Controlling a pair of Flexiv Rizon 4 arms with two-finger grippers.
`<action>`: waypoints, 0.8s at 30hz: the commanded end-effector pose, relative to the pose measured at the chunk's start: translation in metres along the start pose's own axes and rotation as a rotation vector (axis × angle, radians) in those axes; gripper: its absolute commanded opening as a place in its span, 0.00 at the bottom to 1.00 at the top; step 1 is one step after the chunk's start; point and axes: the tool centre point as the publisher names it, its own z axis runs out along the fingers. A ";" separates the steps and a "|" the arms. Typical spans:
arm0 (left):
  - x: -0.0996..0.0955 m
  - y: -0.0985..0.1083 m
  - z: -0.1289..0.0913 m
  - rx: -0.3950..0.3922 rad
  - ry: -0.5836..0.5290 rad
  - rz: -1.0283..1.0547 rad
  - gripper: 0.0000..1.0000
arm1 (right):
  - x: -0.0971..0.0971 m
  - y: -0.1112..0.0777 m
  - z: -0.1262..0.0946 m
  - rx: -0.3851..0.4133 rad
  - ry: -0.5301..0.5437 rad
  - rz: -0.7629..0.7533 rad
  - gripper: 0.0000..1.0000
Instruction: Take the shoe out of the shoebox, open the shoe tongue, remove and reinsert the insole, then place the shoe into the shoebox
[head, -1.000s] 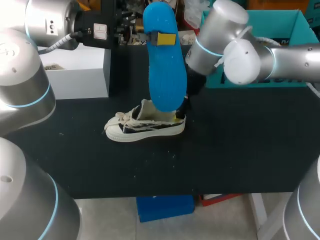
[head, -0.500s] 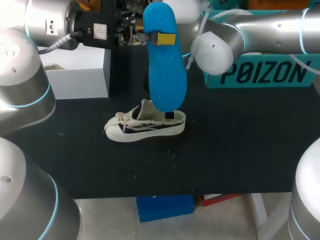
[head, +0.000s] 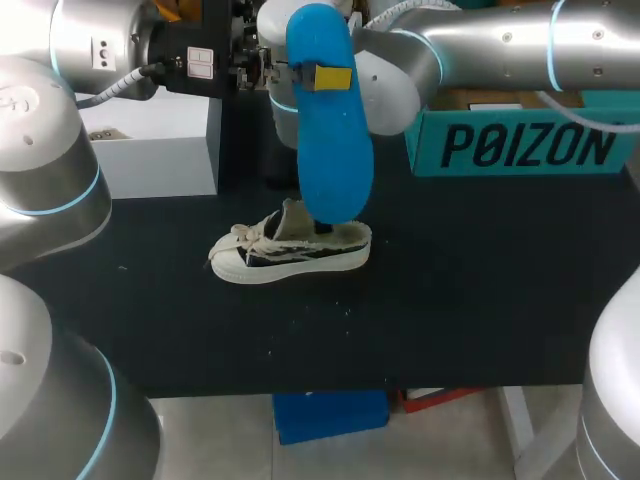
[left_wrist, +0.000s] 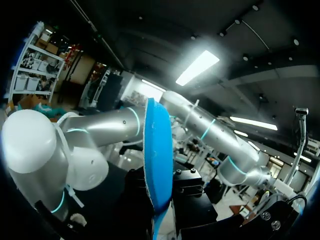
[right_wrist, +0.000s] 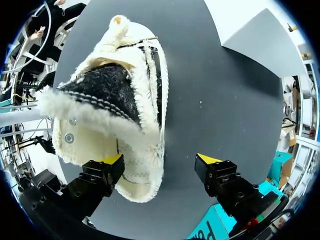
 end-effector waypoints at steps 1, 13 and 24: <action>0.000 0.001 0.001 0.000 -0.003 0.000 0.00 | -0.003 0.008 0.002 0.015 0.005 -0.005 0.82; 0.000 0.001 0.001 0.000 -0.003 0.000 0.00 | -0.003 0.022 0.008 -0.035 0.015 -0.032 0.49; 0.000 0.001 0.001 0.000 -0.003 0.000 0.00 | -0.002 0.029 0.016 -0.083 0.055 -0.077 0.00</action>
